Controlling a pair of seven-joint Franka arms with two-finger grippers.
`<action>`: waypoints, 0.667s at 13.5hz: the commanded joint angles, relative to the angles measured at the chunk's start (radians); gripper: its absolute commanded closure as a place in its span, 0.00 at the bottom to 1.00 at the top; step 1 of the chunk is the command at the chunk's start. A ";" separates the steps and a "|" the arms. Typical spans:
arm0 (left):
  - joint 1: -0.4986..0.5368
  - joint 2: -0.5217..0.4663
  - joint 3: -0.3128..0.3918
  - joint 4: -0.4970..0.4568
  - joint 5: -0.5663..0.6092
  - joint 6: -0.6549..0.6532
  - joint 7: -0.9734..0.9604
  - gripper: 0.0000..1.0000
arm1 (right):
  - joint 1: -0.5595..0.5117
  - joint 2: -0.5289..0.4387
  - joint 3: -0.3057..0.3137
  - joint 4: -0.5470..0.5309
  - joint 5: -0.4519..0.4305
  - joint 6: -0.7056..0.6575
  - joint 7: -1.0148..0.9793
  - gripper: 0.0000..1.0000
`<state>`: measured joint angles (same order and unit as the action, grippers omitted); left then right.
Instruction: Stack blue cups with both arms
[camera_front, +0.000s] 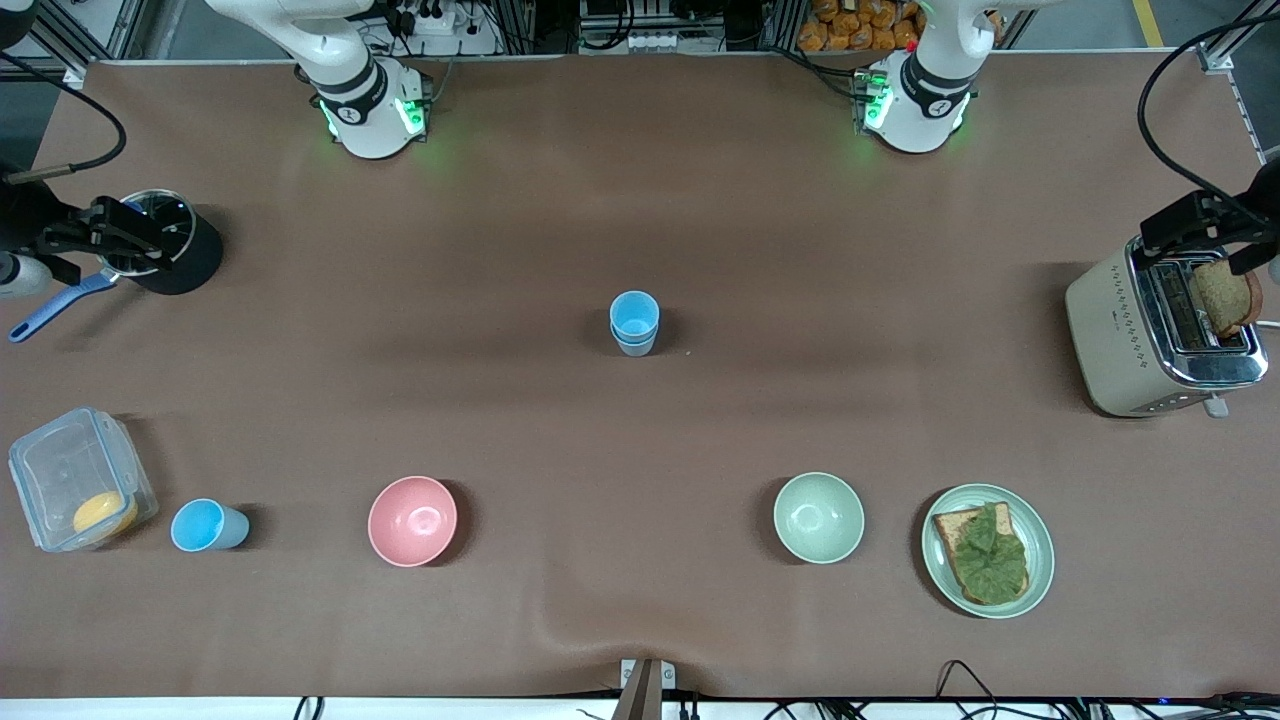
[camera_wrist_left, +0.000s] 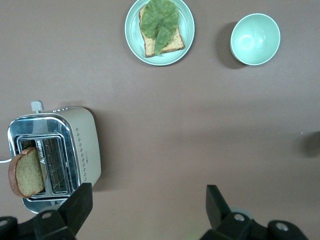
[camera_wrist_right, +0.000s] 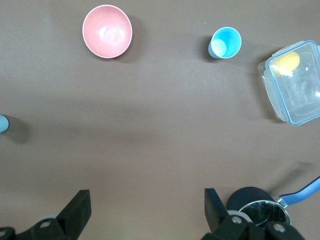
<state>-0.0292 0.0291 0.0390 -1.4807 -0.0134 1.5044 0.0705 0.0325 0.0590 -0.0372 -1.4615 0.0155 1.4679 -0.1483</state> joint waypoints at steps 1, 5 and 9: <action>-0.009 -0.041 0.005 -0.030 -0.014 -0.026 0.006 0.00 | -0.013 -0.014 0.005 -0.003 -0.009 -0.009 -0.014 0.00; -0.011 -0.038 0.002 -0.023 -0.007 -0.027 0.011 0.00 | -0.013 -0.011 0.005 -0.008 -0.008 -0.008 -0.014 0.00; -0.009 -0.041 0.002 -0.029 -0.014 -0.035 0.017 0.00 | -0.013 -0.014 0.005 -0.013 -0.005 -0.005 -0.013 0.00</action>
<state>-0.0361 0.0089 0.0377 -1.4946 -0.0134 1.4862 0.0705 0.0325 0.0580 -0.0390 -1.4623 0.0155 1.4656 -0.1483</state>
